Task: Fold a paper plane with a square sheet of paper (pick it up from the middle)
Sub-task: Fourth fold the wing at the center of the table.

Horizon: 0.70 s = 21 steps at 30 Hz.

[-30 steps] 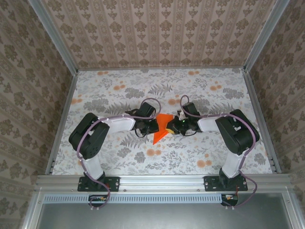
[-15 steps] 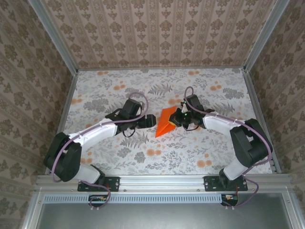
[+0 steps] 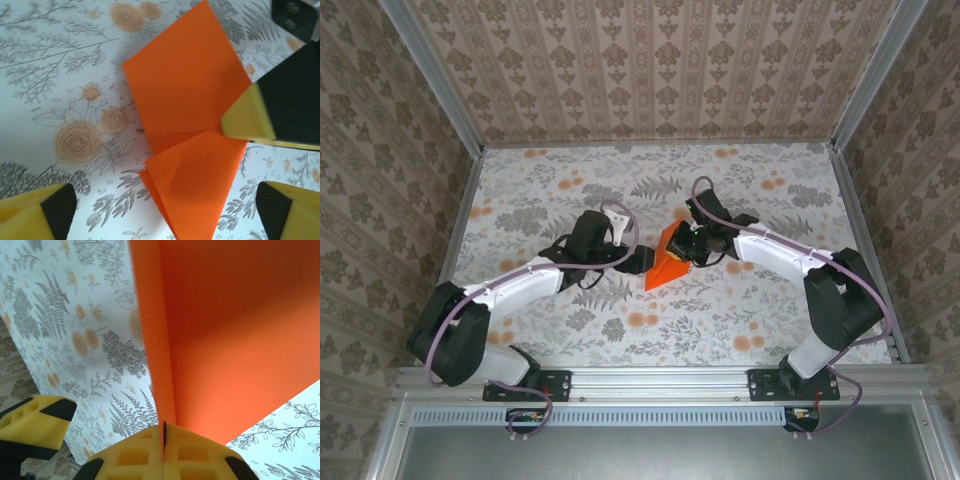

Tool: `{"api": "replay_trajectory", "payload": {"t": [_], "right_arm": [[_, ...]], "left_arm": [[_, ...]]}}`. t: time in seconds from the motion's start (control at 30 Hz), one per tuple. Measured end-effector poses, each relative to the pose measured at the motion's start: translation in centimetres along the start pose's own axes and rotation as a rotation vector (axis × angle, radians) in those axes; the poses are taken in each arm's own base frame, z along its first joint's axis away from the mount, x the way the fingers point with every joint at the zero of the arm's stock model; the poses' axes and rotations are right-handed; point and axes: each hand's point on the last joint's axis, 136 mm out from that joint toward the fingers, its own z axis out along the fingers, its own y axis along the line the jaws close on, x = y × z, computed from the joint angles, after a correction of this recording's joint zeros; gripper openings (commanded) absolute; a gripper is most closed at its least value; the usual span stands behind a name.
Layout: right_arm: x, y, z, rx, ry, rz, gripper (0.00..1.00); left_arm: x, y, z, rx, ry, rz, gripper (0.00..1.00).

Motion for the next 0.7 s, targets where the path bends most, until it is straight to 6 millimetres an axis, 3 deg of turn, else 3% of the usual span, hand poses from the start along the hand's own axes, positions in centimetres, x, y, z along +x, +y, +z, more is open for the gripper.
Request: {"api": "replay_trajectory", "payload": {"t": [0.2, 0.3, 0.47, 0.7], "right_arm": [[-0.2, -1.9, 1.4, 0.053, 0.01, 0.12, 0.0], [-0.4, -2.1, 1.6, 0.059, 0.008, 0.157, 0.0], [-0.7, -2.6, 1.9, 0.071, 0.007, 0.202, 0.0], [-0.7, -3.2, 2.3, 0.085, 0.016, 0.236, 0.0]], "left_arm": [[2.4, -1.8, 2.8, 0.022, 0.052, 0.15, 0.9], [3.4, -2.5, 3.7, 0.025, 0.071, 0.212, 0.84], [3.9, -2.2, 4.7, 0.016, 0.078, 0.264, 0.68], [4.0, -2.1, 5.7, 0.029, 0.068, 0.297, 0.59]]}}
